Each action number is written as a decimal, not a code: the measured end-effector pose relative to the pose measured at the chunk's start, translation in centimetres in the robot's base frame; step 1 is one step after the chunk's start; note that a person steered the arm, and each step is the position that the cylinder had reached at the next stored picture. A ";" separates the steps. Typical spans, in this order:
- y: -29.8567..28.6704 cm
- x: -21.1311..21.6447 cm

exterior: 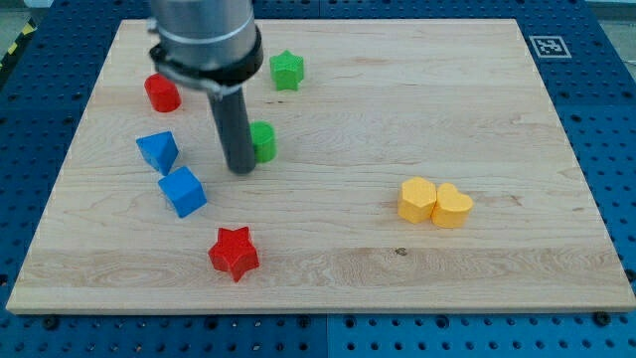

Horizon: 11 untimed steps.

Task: Slide the green circle into the green star

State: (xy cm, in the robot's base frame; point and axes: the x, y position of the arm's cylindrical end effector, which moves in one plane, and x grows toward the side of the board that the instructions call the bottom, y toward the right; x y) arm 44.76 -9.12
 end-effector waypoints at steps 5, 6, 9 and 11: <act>7.0 -5.0; 6.6 -6.7; 3.6 -8.4; 4.4 -5.7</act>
